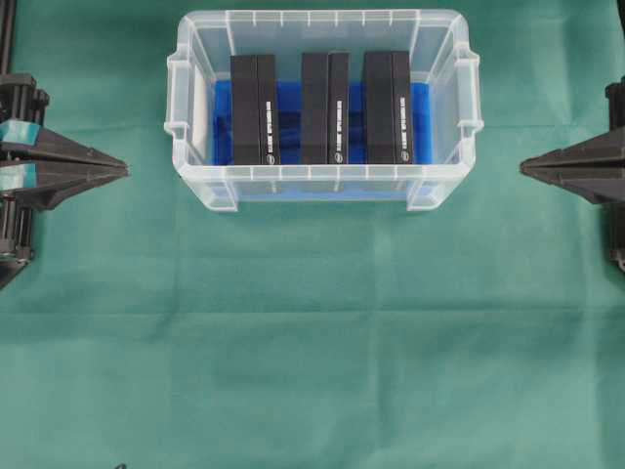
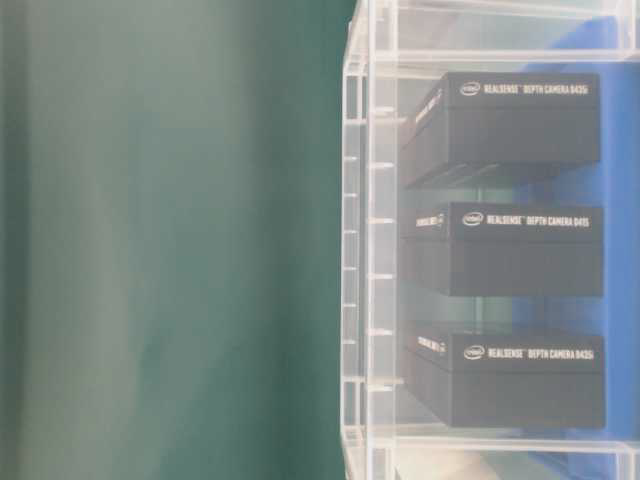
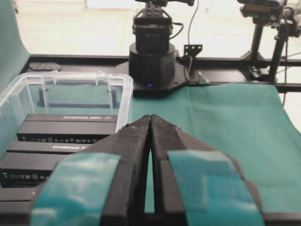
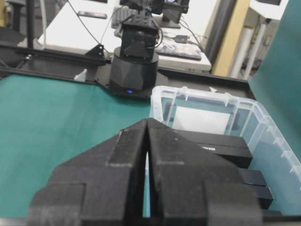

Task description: Take out the box from the case.

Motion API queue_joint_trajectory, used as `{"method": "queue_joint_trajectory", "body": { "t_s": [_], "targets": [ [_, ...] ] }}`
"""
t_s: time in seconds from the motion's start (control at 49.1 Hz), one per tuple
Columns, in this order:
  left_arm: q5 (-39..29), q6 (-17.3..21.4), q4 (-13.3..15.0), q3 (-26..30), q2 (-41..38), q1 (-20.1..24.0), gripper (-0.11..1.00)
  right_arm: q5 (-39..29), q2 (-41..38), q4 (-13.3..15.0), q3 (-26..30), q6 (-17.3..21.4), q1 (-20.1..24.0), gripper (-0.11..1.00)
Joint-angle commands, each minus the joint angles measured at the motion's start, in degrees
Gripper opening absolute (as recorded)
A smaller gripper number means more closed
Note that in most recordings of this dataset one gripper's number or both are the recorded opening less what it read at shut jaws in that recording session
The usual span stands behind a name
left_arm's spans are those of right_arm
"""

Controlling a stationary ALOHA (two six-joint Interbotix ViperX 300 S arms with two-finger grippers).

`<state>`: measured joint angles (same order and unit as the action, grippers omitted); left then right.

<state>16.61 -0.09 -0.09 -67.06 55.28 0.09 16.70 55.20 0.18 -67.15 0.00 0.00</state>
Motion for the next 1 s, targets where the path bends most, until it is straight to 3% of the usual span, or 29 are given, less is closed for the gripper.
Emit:
{"method": "queue_joint_trajectory", "body": {
  "t_s": [0.0, 0.305, 0.672, 0.977],
  "targets": [
    [-2.2, -0.4, -1.7, 1.4, -0.4, -0.4, 0.01, 0.2, -0.5, -0.1, 0.9, 0.1, -0.3, 0.00],
    [-8.8, -1.4, -1.7, 6.4, 1.9, -2.2, 0.01, -11.9, -1.6, -0.1, 9.0, 1.4, -0.3, 0.00],
    [-18.4, -1.8, -1.7, 19.2, -0.8, -3.3, 0.01, -26.9, -1.4, -0.1, 22.7, 1.5, -0.3, 0.00],
    [-26.0, -2.2, -1.7, 24.4, -4.8, -5.0, 0.01, -37.3, -1.5, -0.3, 25.5, 2.4, -0.3, 0.00]
  ]
}}
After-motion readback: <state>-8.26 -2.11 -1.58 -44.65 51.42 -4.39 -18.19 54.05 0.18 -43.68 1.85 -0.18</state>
